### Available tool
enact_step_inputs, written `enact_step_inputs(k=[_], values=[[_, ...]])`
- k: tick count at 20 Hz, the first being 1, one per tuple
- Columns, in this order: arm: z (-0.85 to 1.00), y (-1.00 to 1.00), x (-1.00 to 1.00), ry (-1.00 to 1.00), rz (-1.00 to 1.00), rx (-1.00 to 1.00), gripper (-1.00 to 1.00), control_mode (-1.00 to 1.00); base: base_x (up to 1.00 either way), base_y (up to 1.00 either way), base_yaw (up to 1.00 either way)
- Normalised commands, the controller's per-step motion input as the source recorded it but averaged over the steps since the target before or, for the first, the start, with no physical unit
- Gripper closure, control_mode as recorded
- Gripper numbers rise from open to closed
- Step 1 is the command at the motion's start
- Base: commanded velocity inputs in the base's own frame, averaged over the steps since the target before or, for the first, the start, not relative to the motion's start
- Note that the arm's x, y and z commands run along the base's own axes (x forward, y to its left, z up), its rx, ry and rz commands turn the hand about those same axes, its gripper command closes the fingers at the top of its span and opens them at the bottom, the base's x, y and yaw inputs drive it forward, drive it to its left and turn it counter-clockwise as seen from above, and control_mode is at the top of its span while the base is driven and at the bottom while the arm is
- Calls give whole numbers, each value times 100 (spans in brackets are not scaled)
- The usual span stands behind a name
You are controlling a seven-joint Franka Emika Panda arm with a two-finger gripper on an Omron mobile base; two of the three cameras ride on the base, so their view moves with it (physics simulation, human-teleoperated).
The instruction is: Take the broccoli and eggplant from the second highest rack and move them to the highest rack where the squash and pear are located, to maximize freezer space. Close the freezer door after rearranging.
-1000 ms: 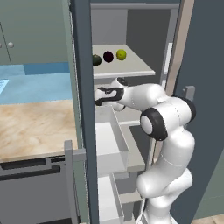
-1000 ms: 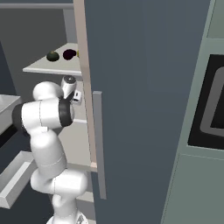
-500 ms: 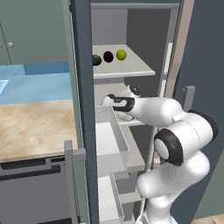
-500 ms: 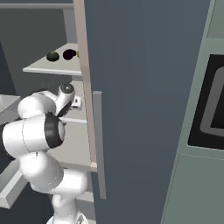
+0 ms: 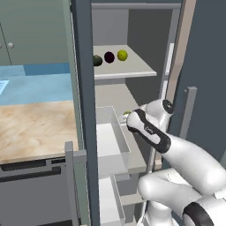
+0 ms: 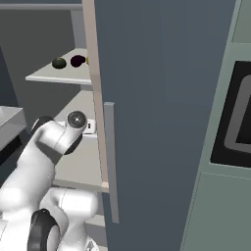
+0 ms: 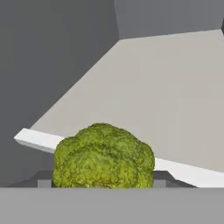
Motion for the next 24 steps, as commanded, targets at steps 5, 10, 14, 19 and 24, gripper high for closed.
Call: enact_step_inputs(k=[5,10,14,19,24], values=[[100,-18,-100,-5,0,0,100,-100,0,0,0],[100,-11,-88,0,0,0,100,-100,0,0,0],[100,-10,-37,12,0,0,100,-100,0,0,0],[100,-9,-2,23,0,0,100,-100,0,0,0],[100,-1,2,21,-1,0,100,-100,0,0,0]])
